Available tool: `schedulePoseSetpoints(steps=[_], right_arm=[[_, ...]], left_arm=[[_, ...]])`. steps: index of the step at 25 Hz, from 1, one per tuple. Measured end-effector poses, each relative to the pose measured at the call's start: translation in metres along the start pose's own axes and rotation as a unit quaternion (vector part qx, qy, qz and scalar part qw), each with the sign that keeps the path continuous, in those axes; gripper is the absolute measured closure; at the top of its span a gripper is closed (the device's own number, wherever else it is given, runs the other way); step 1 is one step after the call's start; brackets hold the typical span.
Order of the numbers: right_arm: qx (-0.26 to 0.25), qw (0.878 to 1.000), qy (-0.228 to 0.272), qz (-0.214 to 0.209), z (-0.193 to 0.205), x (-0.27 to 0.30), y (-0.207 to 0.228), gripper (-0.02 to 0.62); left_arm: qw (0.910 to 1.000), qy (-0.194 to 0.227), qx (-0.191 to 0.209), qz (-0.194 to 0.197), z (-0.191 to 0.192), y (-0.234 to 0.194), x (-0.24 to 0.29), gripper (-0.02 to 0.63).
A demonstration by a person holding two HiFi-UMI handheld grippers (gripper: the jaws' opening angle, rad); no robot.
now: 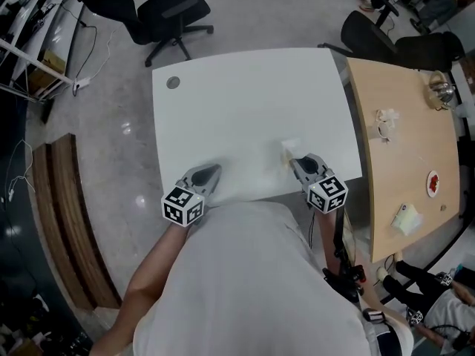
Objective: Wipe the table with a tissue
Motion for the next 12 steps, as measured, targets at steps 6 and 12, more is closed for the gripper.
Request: schedulePoseSetpoints(steps=[6,12], right_arm=[[-0.002,1.0,0.001,-0.012,-0.0006,0.0048,0.003,0.571],[-0.004,1.0,-0.003,-0.027,-0.0015,0.0062,0.0009,0.571]], left_arm=[[0.9999,0.006,0.001,-0.009,-0.0038,0.0043,0.0026,0.598],[0.9998,0.009,0.003,-0.017,-0.0074,0.0084,0.0038,0.598]])
Point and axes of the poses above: the fingertips, and each gripper's own axes: x forward along the fingers, y to its right, z out of its underside, the point moved 1 cm from there along -x, backward along the fingers, and after that the axes turned 8 degrees about y, right-handed, at the moved point
